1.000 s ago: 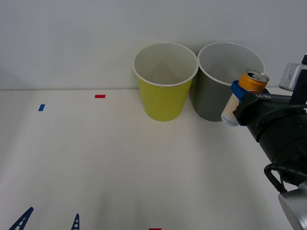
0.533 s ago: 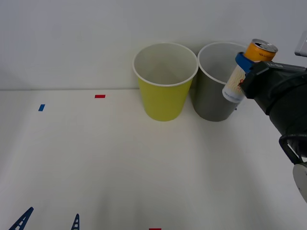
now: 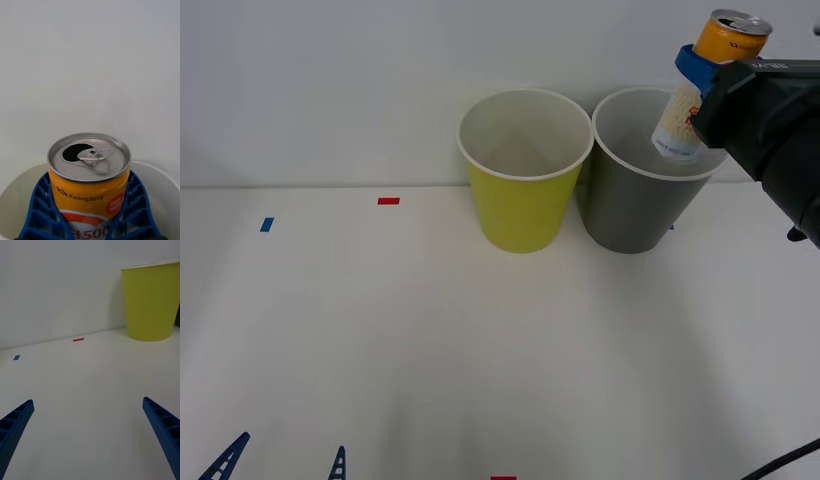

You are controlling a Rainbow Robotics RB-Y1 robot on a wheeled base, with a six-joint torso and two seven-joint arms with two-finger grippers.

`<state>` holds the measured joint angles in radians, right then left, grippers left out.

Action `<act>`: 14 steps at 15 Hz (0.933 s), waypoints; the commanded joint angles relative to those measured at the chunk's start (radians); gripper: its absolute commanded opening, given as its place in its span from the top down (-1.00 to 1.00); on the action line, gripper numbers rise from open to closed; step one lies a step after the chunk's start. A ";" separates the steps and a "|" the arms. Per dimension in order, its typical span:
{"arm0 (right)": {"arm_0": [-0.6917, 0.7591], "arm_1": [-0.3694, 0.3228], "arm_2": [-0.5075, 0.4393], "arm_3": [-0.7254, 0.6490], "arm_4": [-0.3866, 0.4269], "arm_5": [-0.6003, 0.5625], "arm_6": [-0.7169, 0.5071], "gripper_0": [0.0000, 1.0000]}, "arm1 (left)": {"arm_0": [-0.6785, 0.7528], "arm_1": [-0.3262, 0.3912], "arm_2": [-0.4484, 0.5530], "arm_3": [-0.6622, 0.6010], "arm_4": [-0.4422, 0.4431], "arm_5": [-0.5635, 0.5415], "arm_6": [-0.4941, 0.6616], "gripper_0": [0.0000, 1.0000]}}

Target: Put cans in the gray bin and PET bottles in the light green bin.

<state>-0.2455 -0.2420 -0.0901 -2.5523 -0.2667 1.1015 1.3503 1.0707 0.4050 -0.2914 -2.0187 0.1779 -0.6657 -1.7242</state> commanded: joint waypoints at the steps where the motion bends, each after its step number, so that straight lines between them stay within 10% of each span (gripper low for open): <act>1: -0.083 0.044 -0.028 0.112 -0.011 -0.008 0.108 1.00 | 0.000 0.000 0.000 0.000 0.000 0.000 0.000 -1.00; 14: -0.252 0.047 -0.048 0.570 0.063 -0.336 0.158 1.00 | 0.000 0.000 0.000 0.000 0.000 0.000 0.000 -1.00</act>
<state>-0.4893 -0.1923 -0.1363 -2.0052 -0.2106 0.7813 1.5050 1.0707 0.4050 -0.2914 -2.0187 0.1779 -0.6657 -1.7242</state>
